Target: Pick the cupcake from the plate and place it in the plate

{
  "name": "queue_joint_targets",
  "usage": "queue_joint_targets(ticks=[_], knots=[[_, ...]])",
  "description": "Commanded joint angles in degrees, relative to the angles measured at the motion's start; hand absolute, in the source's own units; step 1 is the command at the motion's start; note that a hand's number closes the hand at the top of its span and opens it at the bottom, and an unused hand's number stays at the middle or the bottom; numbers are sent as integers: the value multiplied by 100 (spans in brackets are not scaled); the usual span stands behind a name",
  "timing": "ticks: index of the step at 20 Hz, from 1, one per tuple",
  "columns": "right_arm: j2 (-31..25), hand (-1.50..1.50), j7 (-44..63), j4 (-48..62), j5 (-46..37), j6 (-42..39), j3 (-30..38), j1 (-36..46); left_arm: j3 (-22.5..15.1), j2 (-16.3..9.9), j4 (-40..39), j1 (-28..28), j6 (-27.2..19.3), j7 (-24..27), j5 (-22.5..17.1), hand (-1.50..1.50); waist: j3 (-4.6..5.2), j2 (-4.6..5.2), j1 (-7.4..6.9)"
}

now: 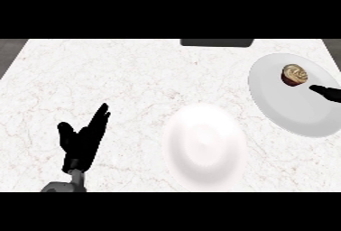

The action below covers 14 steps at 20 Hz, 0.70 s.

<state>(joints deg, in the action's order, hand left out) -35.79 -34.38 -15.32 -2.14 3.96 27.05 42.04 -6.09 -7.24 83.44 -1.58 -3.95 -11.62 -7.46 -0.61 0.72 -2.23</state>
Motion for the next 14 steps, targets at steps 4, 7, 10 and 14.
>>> queue_joint_targets(ticks=[4,7,10,14], knots=[[-734,-150,-495,265,179,-2075,76,-700,-50,91,-45,196,-58,-190,26,0,40,-18,125],[-611,-150,-995,266,64,-2249,-50,-1081,118,131,-587,18,-13,202,39,0,47,-13,162],[-887,-150,-1082,286,10,-2603,-110,-1222,94,70,-454,133,104,154,24,0,47,-25,144],[-996,-150,-1486,162,-208,-2654,-326,-1644,142,5,-413,336,197,232,14,0,51,-41,168]])
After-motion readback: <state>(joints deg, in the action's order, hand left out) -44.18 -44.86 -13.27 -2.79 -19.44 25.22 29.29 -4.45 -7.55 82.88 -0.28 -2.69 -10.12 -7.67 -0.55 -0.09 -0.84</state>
